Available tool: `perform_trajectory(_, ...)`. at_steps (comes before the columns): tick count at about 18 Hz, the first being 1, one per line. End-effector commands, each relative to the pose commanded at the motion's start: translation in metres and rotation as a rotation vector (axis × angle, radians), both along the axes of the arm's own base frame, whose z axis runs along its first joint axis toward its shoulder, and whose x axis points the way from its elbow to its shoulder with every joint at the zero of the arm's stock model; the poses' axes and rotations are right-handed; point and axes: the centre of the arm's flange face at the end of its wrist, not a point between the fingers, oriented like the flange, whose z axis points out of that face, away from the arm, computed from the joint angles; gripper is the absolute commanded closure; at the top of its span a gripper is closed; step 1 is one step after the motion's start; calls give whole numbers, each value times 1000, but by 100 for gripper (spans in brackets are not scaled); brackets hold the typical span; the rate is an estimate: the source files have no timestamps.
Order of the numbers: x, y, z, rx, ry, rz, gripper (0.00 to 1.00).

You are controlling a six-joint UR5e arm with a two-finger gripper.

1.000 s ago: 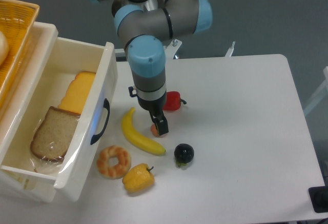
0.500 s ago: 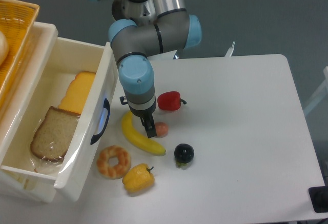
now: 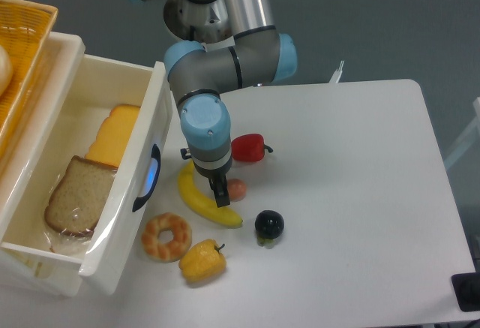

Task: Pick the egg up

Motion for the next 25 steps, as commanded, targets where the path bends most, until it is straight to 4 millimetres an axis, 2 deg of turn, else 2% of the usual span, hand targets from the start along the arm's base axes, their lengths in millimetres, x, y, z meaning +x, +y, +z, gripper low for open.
perform_trajectory(7,-14,-6,-13,-18,-19,-9,0)
perform_trajectory(14,-14,-4,-28,-39,-38,-13,0)
perform_trajectory(18,-14,-4,-31,-42,-41,-13,1)
perform_trajectory(20,-15,-3,-31,-42,-40,-2,7)
perform_trajectory(25,-18,1,-29,-35,-37,22,35)
